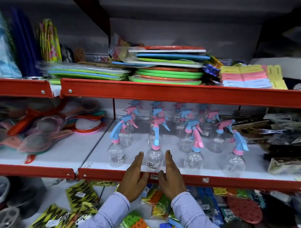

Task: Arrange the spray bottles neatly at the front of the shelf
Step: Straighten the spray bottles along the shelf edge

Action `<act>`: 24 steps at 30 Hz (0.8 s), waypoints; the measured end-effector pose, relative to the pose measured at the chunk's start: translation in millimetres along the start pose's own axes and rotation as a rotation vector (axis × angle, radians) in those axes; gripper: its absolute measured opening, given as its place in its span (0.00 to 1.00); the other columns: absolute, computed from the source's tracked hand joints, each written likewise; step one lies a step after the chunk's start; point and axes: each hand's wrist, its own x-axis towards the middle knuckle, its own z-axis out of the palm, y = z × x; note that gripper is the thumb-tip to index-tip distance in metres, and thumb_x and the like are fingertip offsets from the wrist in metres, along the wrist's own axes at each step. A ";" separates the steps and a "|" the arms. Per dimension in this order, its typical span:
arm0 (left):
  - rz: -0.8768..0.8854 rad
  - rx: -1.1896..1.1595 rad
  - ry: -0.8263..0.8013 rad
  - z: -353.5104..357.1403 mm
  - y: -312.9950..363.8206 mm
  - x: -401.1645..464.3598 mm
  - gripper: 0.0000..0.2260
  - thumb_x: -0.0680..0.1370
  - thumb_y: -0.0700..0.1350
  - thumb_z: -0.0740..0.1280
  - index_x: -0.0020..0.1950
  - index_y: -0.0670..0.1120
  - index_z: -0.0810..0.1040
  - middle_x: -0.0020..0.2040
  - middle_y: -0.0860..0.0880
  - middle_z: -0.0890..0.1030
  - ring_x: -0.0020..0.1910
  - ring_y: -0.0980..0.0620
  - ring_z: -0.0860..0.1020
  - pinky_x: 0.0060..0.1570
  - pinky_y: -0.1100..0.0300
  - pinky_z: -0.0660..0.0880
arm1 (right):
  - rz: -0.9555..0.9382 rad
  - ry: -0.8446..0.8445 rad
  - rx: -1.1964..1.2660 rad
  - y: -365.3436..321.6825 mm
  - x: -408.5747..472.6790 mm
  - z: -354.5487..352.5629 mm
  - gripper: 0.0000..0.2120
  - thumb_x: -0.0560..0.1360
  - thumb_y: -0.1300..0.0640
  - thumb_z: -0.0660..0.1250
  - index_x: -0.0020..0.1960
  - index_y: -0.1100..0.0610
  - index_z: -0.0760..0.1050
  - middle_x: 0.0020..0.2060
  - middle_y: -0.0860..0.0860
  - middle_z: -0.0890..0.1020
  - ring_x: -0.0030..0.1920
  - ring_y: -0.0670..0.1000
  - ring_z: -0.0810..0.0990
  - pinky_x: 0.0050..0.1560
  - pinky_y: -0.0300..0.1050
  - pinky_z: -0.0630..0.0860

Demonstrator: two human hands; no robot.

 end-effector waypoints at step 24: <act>0.026 0.358 0.035 -89.9 -111.5 -19.7 0.33 0.79 0.59 0.50 0.76 0.47 0.36 0.79 0.47 0.37 0.78 0.51 0.38 0.78 0.53 0.40 | -0.083 -0.036 -0.119 -74.8 25.1 108.7 0.32 0.79 0.51 0.53 0.77 0.52 0.39 0.79 0.51 0.46 0.78 0.51 0.50 0.75 0.41 0.51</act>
